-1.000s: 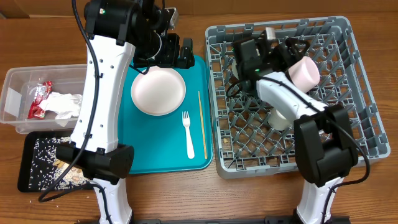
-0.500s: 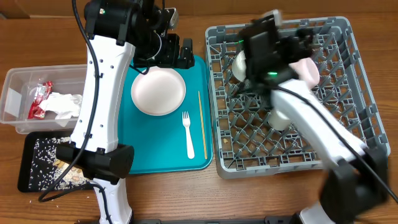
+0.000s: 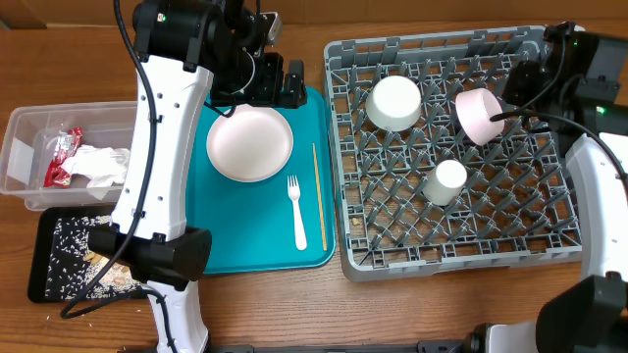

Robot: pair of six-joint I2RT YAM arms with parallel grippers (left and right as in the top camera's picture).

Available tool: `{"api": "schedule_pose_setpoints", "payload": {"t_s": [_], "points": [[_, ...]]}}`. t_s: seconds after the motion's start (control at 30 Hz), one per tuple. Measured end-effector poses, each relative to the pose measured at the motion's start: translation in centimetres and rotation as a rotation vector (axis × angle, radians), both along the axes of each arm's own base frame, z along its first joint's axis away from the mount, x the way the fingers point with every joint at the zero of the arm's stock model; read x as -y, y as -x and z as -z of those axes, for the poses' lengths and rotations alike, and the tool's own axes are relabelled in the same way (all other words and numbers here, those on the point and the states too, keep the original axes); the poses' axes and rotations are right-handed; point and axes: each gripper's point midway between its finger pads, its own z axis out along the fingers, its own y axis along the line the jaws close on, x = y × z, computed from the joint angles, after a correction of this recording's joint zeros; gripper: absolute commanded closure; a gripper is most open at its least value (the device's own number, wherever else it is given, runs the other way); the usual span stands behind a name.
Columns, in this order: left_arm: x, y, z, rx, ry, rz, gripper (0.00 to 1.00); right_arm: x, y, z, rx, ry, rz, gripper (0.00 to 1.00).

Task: Sort waste into correct bins and load items into the dishwasher
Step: 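Lower the pink bowl upside down into the rack, open right gripper, then reach the right gripper left to the pale pink plate on teal tray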

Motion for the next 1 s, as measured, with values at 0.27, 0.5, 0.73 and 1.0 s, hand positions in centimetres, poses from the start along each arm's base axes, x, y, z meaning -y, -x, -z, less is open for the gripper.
{"api": "schedule_pose_setpoints", "payload": {"t_s": [0.27,0.5,0.73,1.0], "points": [[0.0,0.0,0.0,0.000,0.000,0.000,0.00,-1.0,-0.1,10.2,-0.273,-0.130,0.000,0.86],[0.0,0.0,0.0,0.000,0.000,0.000,0.00,-2.9,0.7,10.3,-0.307,-0.232,-0.045,0.81],[0.0,0.0,0.0,0.000,0.000,0.000,0.00,-3.8,1.4,6.9,-0.308,-0.287,-0.039,0.82],[0.0,0.0,0.0,0.000,0.000,0.000,0.00,-11.7,5.9,-3.4,-0.160,-0.342,-0.259,0.82]]}}
